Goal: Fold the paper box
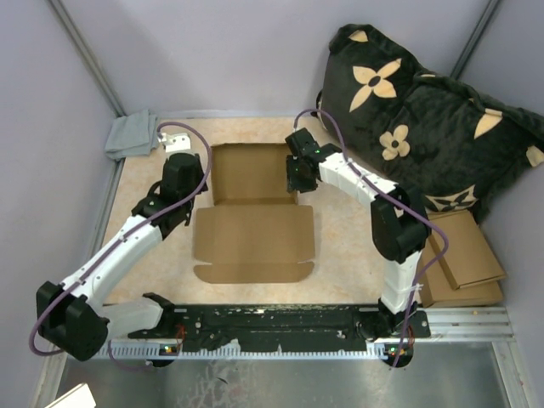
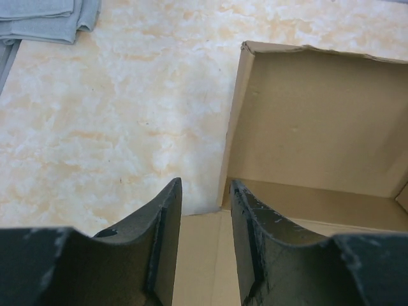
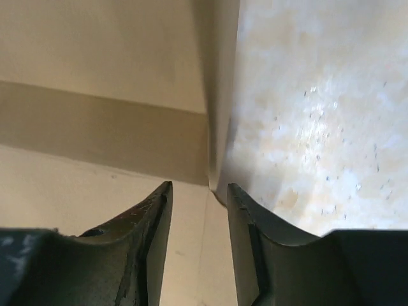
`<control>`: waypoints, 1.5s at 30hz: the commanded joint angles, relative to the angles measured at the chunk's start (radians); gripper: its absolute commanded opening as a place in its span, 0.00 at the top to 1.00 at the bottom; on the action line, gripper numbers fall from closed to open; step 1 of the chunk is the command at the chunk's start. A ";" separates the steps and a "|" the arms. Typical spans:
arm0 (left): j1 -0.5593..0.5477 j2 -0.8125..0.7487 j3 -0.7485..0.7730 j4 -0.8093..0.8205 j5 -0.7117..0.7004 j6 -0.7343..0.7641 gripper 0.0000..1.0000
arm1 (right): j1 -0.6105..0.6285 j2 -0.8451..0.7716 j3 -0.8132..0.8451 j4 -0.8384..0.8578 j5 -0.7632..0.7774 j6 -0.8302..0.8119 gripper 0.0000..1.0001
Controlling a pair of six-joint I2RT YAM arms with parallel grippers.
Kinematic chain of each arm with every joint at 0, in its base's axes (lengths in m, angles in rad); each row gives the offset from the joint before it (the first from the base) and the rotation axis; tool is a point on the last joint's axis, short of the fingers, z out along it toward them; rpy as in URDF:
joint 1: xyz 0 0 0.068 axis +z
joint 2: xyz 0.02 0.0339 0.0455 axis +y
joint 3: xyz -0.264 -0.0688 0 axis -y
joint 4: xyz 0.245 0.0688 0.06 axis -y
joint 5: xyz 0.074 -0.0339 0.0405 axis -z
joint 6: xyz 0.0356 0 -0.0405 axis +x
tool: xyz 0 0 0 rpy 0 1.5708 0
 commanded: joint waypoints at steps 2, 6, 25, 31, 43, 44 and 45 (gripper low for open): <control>0.010 -0.031 0.056 -0.024 0.005 -0.058 0.57 | 0.008 -0.131 0.026 -0.167 -0.049 -0.019 0.57; 0.009 -0.034 0.061 -0.018 0.024 -0.057 0.58 | 0.008 -0.227 0.104 -0.227 0.099 -0.124 0.57; 0.011 -0.203 -0.027 -0.059 0.134 -0.201 0.59 | -0.251 0.434 1.050 -0.165 -0.277 -0.167 0.65; 0.011 -0.233 -0.079 -0.078 0.212 -0.244 0.60 | -0.235 0.386 0.836 -0.080 -0.155 -0.203 0.50; 0.011 -0.250 -0.130 -0.062 0.262 -0.237 0.61 | -0.131 0.539 0.896 -0.244 0.080 -0.262 0.40; 0.011 -0.248 -0.124 -0.068 0.264 -0.234 0.61 | -0.131 0.548 0.897 -0.245 0.075 -0.258 0.41; 0.011 -0.246 -0.120 -0.075 0.265 -0.232 0.61 | -0.130 0.554 0.895 -0.239 0.077 -0.254 0.42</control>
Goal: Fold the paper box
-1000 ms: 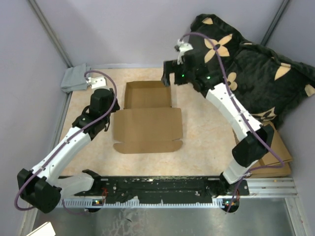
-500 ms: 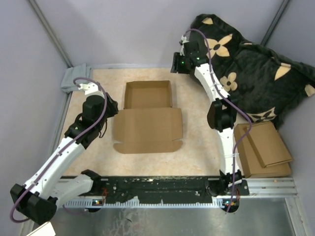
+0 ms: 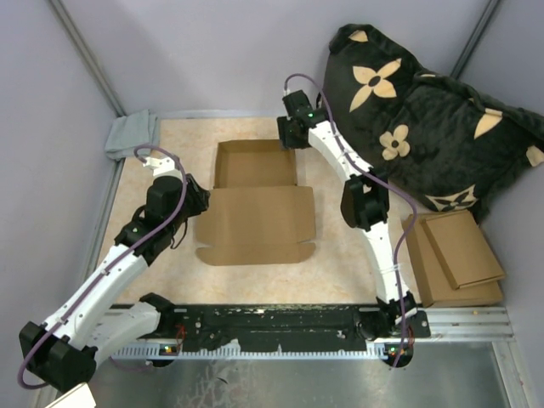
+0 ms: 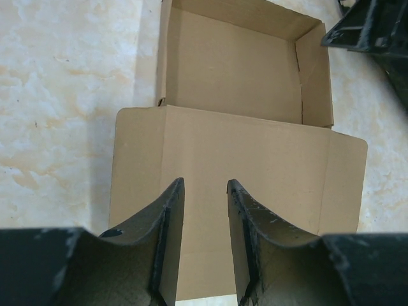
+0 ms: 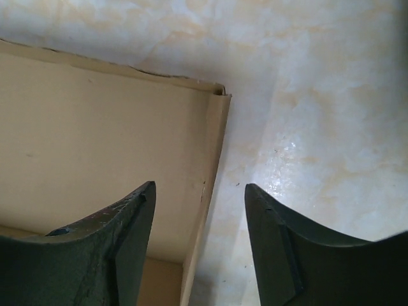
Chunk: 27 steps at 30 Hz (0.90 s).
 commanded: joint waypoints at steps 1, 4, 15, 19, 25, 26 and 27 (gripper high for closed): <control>0.005 0.002 0.032 -0.010 0.026 0.019 0.61 | -0.009 0.054 0.036 -0.023 0.058 -0.005 0.43; 0.005 -0.002 0.027 -0.025 0.026 0.020 0.61 | -0.009 0.073 0.037 -0.011 0.069 0.001 0.49; 0.004 0.013 0.029 -0.061 0.050 -0.008 0.62 | -0.009 0.040 -0.012 -0.171 0.155 0.201 1.00; 0.004 0.054 0.041 -0.042 0.065 -0.016 0.62 | 0.033 -0.210 -0.336 -0.139 0.039 0.420 1.00; 0.005 0.089 0.042 0.010 0.091 -0.024 0.62 | 0.192 -0.628 -0.782 0.123 -0.074 0.866 0.54; 0.005 0.090 0.040 0.015 0.097 -0.026 0.62 | 0.219 -0.666 -0.803 0.143 -0.082 0.900 0.35; 0.005 0.090 0.038 0.020 0.103 -0.026 0.62 | 0.244 -0.689 -0.795 0.127 -0.083 0.907 0.24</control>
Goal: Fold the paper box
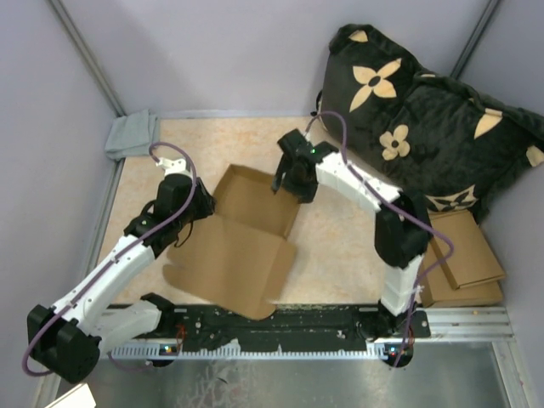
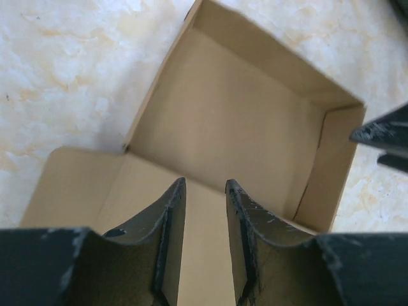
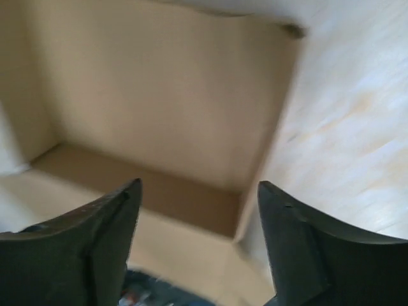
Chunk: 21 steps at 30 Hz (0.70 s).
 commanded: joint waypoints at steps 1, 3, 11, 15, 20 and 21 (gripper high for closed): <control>0.005 -0.002 0.031 0.062 0.039 -0.015 0.62 | 0.130 -0.221 0.010 0.103 -0.067 0.230 0.19; 0.005 -0.008 0.021 0.075 0.051 -0.008 0.62 | 0.160 -0.225 0.084 -0.034 -0.016 0.134 0.17; 0.005 -0.049 0.012 0.038 0.019 0.000 0.62 | 0.117 -0.062 0.096 0.090 0.110 -0.850 0.16; 0.004 -0.114 0.016 -0.008 -0.032 0.004 0.62 | 0.062 0.100 0.165 0.184 -0.036 -0.982 0.18; 0.005 -0.163 0.025 -0.074 -0.081 -0.006 0.62 | 0.052 0.214 0.315 0.217 -0.170 -0.960 0.20; 0.005 -0.168 0.024 -0.081 -0.088 -0.006 0.62 | 0.055 0.241 0.367 0.193 -0.173 -0.962 0.20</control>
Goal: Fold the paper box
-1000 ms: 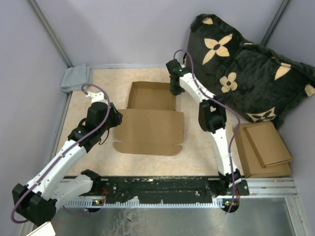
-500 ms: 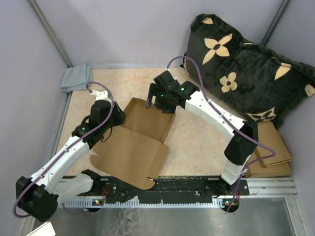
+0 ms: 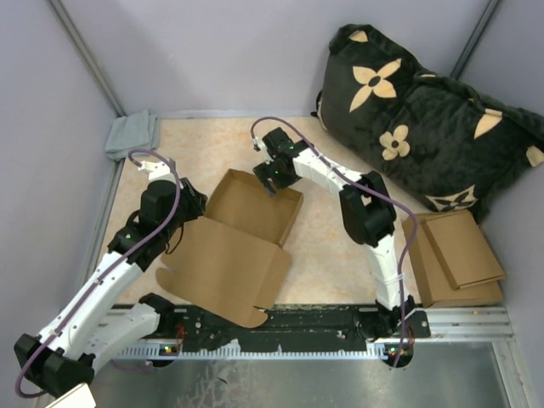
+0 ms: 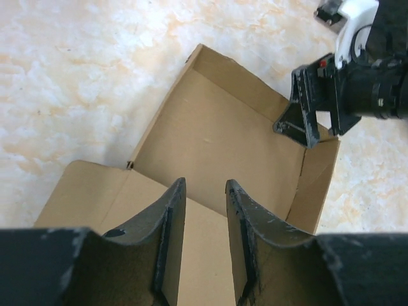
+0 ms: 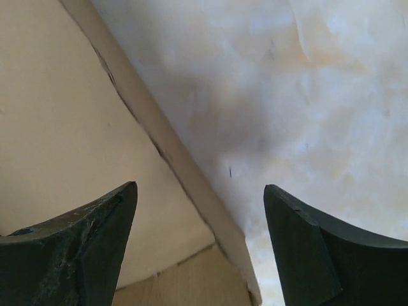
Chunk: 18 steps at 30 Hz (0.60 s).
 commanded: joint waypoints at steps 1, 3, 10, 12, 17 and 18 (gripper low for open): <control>0.005 -0.031 0.025 -0.066 -0.063 -0.009 0.62 | 0.009 0.038 0.228 0.019 -0.091 -0.099 0.20; 0.005 -0.041 0.028 -0.080 -0.079 -0.011 0.62 | 0.007 0.072 0.251 0.013 -0.084 -0.088 0.20; 0.005 -0.057 0.046 -0.069 -0.110 0.020 0.62 | 0.007 0.168 0.341 -0.016 -0.164 -0.054 0.22; 0.004 -0.046 0.049 -0.053 -0.113 0.035 0.62 | 0.010 0.176 0.345 -0.010 -0.181 -0.045 0.23; 0.005 -0.001 0.053 -0.008 -0.098 0.061 0.62 | 0.024 0.189 0.346 -0.001 -0.191 -0.041 0.25; 0.005 0.007 0.053 0.003 -0.091 0.060 0.62 | 0.024 0.195 0.349 -0.002 -0.187 -0.033 0.27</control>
